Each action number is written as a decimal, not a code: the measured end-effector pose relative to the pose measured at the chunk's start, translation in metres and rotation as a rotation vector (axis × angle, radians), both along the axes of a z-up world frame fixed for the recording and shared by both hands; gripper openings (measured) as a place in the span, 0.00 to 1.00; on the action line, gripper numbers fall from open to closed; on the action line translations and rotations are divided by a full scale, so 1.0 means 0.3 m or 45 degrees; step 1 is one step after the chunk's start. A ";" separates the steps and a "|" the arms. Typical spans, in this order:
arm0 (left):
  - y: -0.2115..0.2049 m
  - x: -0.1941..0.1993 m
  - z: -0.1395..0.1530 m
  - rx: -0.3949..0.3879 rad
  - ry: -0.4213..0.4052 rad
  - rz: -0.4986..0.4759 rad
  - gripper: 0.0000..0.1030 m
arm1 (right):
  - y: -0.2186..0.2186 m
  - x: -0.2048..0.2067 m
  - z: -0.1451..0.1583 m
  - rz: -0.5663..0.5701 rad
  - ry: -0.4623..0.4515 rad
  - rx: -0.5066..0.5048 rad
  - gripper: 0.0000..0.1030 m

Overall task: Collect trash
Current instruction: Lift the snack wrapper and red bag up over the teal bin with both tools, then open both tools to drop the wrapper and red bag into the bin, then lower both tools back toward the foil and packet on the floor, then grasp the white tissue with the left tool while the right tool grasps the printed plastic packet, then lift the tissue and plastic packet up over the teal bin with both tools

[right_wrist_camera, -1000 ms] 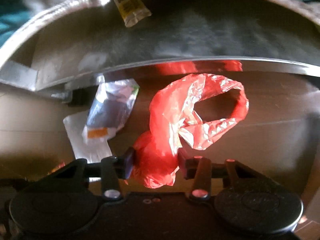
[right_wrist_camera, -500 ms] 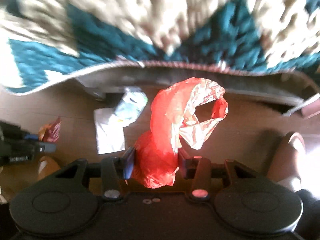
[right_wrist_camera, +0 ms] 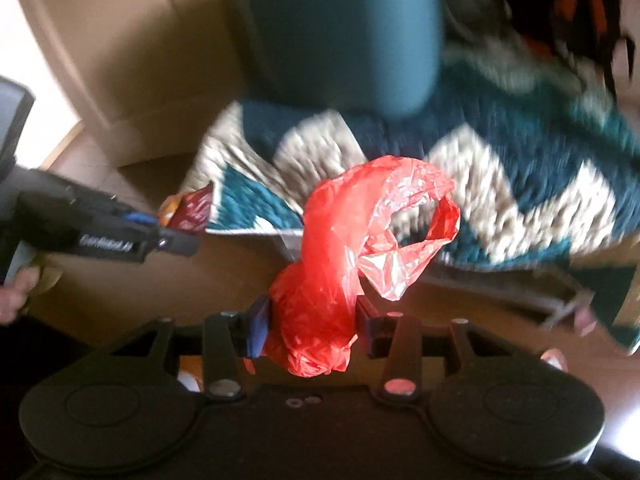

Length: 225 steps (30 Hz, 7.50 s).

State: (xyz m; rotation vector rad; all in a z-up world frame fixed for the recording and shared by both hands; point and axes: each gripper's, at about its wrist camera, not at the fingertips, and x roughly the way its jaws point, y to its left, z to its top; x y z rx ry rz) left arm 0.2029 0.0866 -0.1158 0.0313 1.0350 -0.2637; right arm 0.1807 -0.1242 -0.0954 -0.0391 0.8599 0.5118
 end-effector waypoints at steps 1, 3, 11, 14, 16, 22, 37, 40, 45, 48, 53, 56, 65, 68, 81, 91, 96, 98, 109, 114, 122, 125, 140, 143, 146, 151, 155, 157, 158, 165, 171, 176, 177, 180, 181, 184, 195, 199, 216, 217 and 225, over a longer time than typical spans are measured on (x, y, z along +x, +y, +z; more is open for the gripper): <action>-0.006 -0.017 0.039 -0.002 -0.035 0.000 0.19 | -0.004 -0.019 0.040 0.023 -0.040 -0.013 0.42; -0.018 -0.045 0.112 -0.003 -0.099 0.003 0.19 | -0.011 -0.043 0.116 0.059 -0.120 -0.030 0.42; -0.056 -0.074 0.407 -0.010 -0.335 0.053 0.19 | -0.030 -0.085 0.434 0.130 -0.456 -0.120 0.42; -0.070 -0.053 0.522 -0.013 -0.423 0.063 0.19 | -0.025 -0.054 0.541 0.118 -0.561 -0.131 0.42; -0.080 -0.033 0.592 -0.009 -0.479 0.066 0.19 | -0.017 -0.023 0.618 0.110 -0.631 -0.140 0.42; -0.107 0.081 0.760 0.014 -0.574 0.063 0.19 | 0.016 0.117 0.825 0.105 -0.748 -0.144 0.42; -0.149 0.456 0.873 0.086 -0.590 0.095 0.19 | 0.110 0.470 0.918 0.106 -0.800 -0.256 0.42; -0.154 0.523 0.829 0.103 -0.538 0.094 0.19 | 0.126 0.527 0.886 0.110 -0.755 -0.274 0.42; -0.159 0.619 0.752 0.125 -0.443 0.082 0.19 | 0.140 0.614 0.820 0.118 -0.649 -0.292 0.43; -0.165 0.666 0.714 0.145 -0.397 0.057 0.20 | 0.140 0.658 0.790 0.118 -0.594 -0.280 0.43; -0.162 0.711 0.667 0.148 -0.343 0.049 0.21 | 0.141 0.689 0.757 0.120 -0.566 -0.285 0.47; -0.162 0.724 0.652 0.152 -0.337 0.052 0.22 | 0.141 0.695 0.740 0.130 -0.561 -0.300 0.47; -0.144 0.729 0.654 0.139 -0.344 0.092 0.44 | 0.120 0.727 0.734 0.119 -0.516 -0.278 0.59; -0.145 0.705 0.669 0.134 -0.357 0.097 0.48 | 0.104 0.713 0.742 0.087 -0.521 -0.257 0.60; -0.163 0.491 0.807 0.111 -0.438 0.118 0.56 | 0.008 0.525 0.850 0.049 -0.524 -0.107 0.69; -0.172 0.270 0.882 0.093 -0.506 0.130 0.75 | -0.034 0.328 0.908 0.024 -0.557 -0.052 0.72; -0.163 0.166 0.881 0.047 -0.511 0.153 0.81 | -0.047 0.229 0.908 0.027 -0.562 -0.035 0.73; -0.157 0.123 0.869 0.019 -0.499 0.153 0.81 | -0.047 0.193 0.897 0.030 -0.558 -0.040 0.73; -0.116 -0.061 0.671 -0.037 -0.435 0.176 0.87 | -0.054 0.047 0.726 0.071 -0.424 0.013 0.74; -0.098 -0.079 0.474 -0.090 -0.323 0.222 0.94 | -0.055 0.050 0.563 0.086 -0.302 0.039 0.74; -0.029 0.005 0.069 -0.050 -0.063 0.374 0.94 | -0.037 0.159 0.253 0.020 -0.092 0.035 0.75; 0.013 0.065 -0.097 -0.047 0.091 0.460 0.94 | -0.004 0.218 0.113 0.008 0.016 -0.006 0.75; 0.094 0.273 -0.776 0.014 0.520 0.735 0.94 | 0.089 0.554 -0.615 -0.342 0.515 0.090 0.74; 0.108 0.317 -0.904 0.013 0.625 0.747 0.94 | 0.109 0.608 -0.720 -0.395 0.573 0.078 0.74; 0.123 0.352 -0.996 0.030 0.648 0.759 0.94 | 0.148 0.645 -0.808 -0.377 0.591 0.037 0.74; 0.129 0.390 -1.097 0.078 0.577 0.684 0.94 | 0.192 0.705 -0.918 -0.424 0.638 0.157 0.74; 0.144 0.399 -1.164 0.073 0.565 0.678 0.94 | 0.242 0.743 -1.007 -0.426 0.684 0.156 0.74; 0.143 0.402 -1.194 0.091 0.555 0.656 0.94 | 0.253 0.758 -1.053 -0.462 0.709 0.149 0.74; 0.145 0.404 -1.208 0.096 0.548 0.643 0.94 | 0.261 0.762 -1.076 -0.471 0.725 0.149 0.74; 0.152 0.429 -1.299 0.116 0.554 0.618 0.93 | 0.310 0.806 -1.190 -0.513 0.789 0.101 0.74; 0.129 0.435 -1.343 0.161 0.530 0.594 0.93 | 0.330 0.841 -1.226 -0.508 0.782 0.035 0.72; 0.107 0.431 -1.366 0.172 0.538 0.577 0.74 | 0.344 0.855 -1.252 -0.512 0.801 -0.007 0.71; 0.111 0.430 -1.373 0.166 0.543 0.587 0.71 | 0.344 0.856 -1.256 -0.507 0.802 -0.012 0.71; 0.115 0.428 -1.391 0.148 0.557 0.602 0.61 | 0.357 0.853 -1.274 -0.500 0.790 -0.053 0.70; 0.114 0.427 -1.390 0.143 0.546 0.600 0.61 | 0.360 0.852 -1.278 -0.500 0.782 -0.061 0.70; 0.108 0.428 -1.389 0.122 0.529 0.575 0.54 | 0.351 0.849 -1.283 -0.512 0.768 -0.091 0.69; 0.108 0.429 -1.369 0.043 0.534 0.553 0.07 | 0.325 0.816 -1.329 -0.490 0.796 -0.049 0.13; 0.117 0.428 -1.365 0.041 0.580 0.570 0.05 | 0.270 0.777 -1.316 -0.482 0.786 -0.083 0.08; -0.033 0.333 -0.962 0.057 0.545 0.548 0.05 | 0.025 0.436 -0.971 -0.465 0.682 -0.092 0.04; -0.041 0.325 -0.914 0.050 0.520 0.547 0.05 | 0.038 0.429 -0.944 -0.460 0.664 -0.095 0.04; -0.084 0.234 -0.480 -0.007 0.270 0.494 0.05 | -0.018 0.313 -0.551 -0.357 0.439 -0.029 0.03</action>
